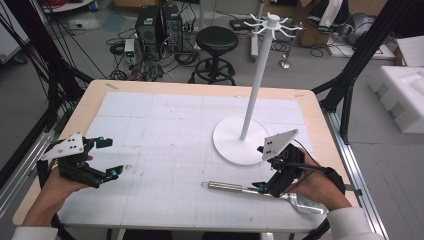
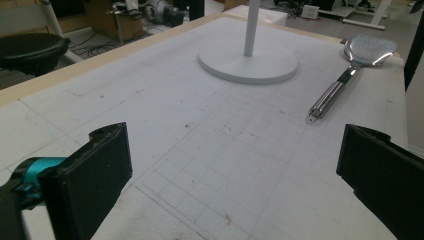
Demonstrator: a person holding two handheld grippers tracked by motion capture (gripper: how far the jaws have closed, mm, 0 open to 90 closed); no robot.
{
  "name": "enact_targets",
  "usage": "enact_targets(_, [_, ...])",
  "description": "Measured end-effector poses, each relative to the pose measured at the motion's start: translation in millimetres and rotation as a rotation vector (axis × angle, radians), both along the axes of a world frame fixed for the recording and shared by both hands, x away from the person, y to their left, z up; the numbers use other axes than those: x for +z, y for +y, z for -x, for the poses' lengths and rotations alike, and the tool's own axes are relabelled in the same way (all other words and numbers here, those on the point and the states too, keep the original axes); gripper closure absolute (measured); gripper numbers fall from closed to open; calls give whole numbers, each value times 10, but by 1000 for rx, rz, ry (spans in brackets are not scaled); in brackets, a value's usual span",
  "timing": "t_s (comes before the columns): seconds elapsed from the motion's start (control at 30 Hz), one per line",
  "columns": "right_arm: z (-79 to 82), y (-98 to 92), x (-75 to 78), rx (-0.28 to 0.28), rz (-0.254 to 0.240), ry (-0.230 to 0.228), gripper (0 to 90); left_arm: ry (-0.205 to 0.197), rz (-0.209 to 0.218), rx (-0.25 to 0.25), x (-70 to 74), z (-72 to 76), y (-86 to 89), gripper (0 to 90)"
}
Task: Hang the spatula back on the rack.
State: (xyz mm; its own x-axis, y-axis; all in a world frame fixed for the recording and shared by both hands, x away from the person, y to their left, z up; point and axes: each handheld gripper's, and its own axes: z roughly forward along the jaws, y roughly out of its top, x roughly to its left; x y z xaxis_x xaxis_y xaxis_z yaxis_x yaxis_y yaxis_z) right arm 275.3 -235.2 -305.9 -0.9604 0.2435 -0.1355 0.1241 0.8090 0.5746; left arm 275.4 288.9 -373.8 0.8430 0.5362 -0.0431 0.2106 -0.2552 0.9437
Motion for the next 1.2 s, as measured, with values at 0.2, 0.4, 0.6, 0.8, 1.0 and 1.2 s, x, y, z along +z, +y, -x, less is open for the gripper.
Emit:
enact_targets(0.2, [-27, 53, -54, -6, -25, 15, 5, -2, 12, -1, 1, -1, 11, 17])
enact_targets(0.4, [-64, 185, -134, -14, -17, 29, 5, -3, 16, 0, 4, -1, 25, 17])
enact_targets(0.6, [-104, 322, -228, -3, -15, 56, 5, -6, 25, -6, 10, -2, 39, 17])
enact_targets(0.8, [-129, 439, -353, -4, -2, 72, 5, -5, 28, -4, 10, 1, 40, 17])
enact_targets(1.0, [-152, 556, -475, 8, 5, 85, 17, -6, 28, -6, 11, 5, 38, 17])
enact_targets(1.2, [-176, 669, -604, 14, 32, 96, 19, -8, 30, -7, 12, 5, 39, 17])
